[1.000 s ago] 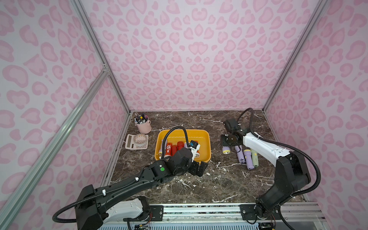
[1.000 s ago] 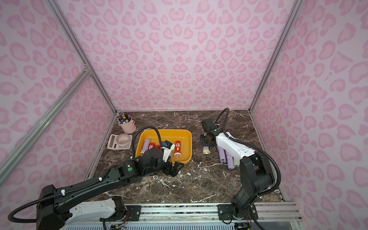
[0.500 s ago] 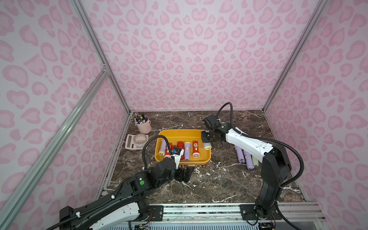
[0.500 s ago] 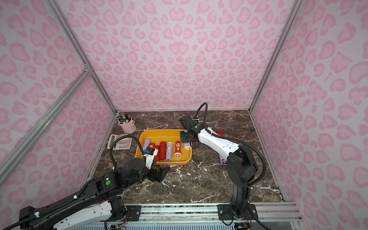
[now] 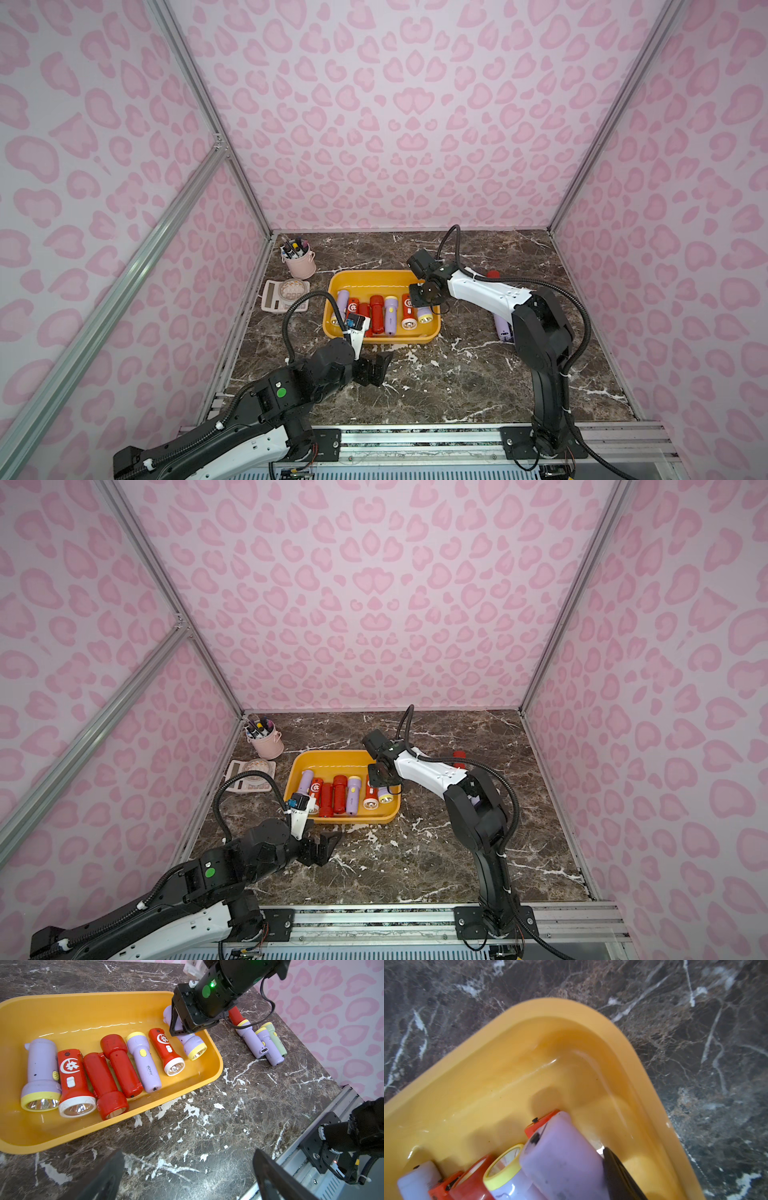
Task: Put the flashlights into the storage boxes
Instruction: Place the flashlight at the storage box, then pick up the flashlight from the center of the board.
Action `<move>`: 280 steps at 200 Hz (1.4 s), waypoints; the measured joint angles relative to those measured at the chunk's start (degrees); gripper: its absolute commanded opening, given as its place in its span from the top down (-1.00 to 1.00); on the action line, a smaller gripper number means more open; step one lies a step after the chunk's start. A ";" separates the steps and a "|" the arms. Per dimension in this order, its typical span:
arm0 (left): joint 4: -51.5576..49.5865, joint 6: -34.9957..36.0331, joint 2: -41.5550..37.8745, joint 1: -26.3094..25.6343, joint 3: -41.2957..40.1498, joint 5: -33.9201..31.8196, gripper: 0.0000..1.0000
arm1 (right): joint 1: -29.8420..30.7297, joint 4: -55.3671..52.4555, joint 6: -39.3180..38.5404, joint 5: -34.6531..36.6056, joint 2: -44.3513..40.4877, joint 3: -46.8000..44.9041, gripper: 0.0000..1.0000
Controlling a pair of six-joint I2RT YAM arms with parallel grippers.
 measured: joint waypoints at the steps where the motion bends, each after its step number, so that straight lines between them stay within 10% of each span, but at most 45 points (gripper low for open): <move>1: 0.00 0.00 0.00 0.00 0.00 0.00 -0.97 | 0.00 0.00 0.00 0.00 0.11 0.02 0.20; 110: -0.09 0.00 2.19 0.00 0.09 -0.20 -0.96 | 0.00 1.73 0.04 -0.31 1.92 -0.83 -0.09; 188: 0.07 0.00 5.42 0.04 1.77 -0.11 -0.97 | -0.70 0.37 -1.57 3.02 -13.09 -4.50 -0.13; 280: 5.51 0.20 12.52 0.04 4.02 2.32 -0.98 | -15.93 1.77 -4.61 7.17 -28.79 -31.50 -0.12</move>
